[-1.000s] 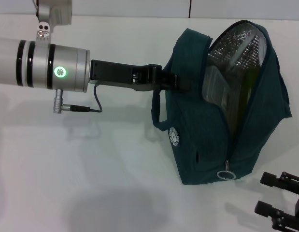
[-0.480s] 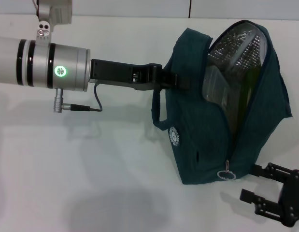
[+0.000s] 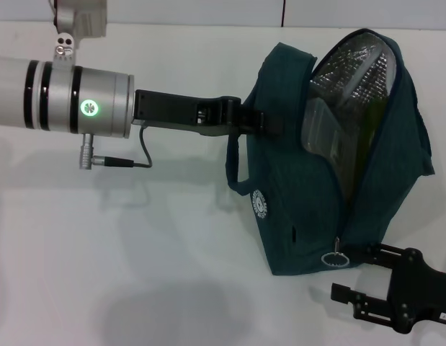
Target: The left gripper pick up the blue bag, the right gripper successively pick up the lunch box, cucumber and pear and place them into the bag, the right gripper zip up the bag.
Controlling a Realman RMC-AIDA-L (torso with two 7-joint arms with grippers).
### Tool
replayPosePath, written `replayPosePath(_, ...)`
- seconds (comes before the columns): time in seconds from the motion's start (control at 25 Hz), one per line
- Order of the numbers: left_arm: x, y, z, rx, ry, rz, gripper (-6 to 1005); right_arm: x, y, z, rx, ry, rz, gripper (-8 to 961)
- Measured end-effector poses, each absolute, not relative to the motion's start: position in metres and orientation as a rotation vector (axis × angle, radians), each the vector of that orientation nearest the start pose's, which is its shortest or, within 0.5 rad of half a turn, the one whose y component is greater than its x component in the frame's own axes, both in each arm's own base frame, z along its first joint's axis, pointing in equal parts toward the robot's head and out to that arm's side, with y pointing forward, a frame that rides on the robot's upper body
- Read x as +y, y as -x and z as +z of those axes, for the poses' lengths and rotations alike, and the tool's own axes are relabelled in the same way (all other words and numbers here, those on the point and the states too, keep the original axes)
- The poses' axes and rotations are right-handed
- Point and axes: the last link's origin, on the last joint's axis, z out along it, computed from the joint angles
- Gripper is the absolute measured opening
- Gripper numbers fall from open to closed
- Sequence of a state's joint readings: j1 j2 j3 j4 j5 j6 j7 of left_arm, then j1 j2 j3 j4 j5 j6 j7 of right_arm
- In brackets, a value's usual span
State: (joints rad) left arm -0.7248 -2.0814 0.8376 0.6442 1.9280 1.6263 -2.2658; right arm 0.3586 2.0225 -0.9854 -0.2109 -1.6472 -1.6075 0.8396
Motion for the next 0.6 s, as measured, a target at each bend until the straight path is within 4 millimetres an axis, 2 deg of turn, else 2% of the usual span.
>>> replayPosePath(0.44, 0.3563, 0.1759, -0.0176, -1.644, 2.76, -0.815, 35, 0.2287, -0.3067, -0.0526, 0.531, 2.736, 0.924, 615)
replayPosePath(0.6, 0.3559, 0.176, -0.0176, -1.644, 2.761, -0.816, 35, 0.2306, -0.3076, -0.0539, 0.542, 2.729, 0.911, 537)
